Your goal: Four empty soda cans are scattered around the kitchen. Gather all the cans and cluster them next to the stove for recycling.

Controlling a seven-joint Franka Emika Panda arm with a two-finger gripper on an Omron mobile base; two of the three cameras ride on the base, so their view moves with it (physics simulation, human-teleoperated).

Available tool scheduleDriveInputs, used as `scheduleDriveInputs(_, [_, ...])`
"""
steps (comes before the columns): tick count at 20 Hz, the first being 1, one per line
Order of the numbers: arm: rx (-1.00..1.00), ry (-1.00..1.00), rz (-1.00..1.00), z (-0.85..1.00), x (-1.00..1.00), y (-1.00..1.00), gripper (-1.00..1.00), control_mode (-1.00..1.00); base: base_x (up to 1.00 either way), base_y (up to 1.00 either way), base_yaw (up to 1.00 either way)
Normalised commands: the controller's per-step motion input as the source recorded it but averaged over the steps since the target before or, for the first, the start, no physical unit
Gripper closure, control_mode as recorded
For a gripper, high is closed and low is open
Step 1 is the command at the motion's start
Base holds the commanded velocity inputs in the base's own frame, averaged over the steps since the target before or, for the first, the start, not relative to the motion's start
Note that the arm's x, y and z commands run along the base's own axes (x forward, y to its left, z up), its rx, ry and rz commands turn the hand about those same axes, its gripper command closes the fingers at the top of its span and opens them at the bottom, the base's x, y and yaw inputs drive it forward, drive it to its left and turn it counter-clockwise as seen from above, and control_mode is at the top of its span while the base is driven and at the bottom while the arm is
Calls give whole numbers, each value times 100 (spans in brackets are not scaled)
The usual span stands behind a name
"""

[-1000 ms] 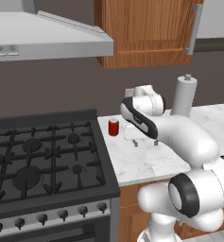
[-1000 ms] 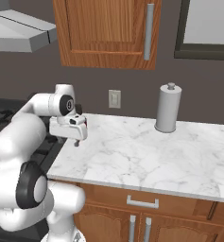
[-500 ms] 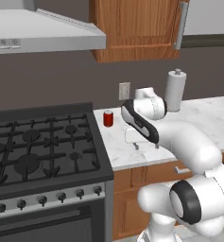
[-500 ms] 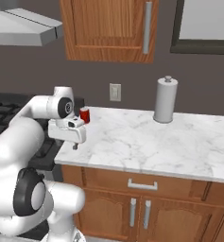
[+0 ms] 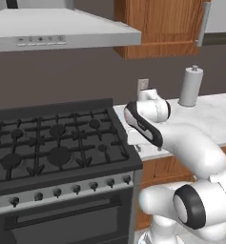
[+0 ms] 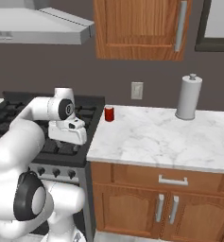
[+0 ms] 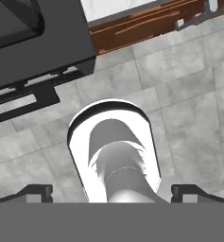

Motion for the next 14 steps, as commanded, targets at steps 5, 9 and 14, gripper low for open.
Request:
scheduleDriveInputs(5, [0,0,0,0,0,0,-100,100,0,98,-2])
scheduleDriveInputs(9, [0,0,0,0,0,0,-100,100,0,95,-2])
scheduleDriveInputs(14, [0,0,0,0,0,0,-100,100,0,99,-2])
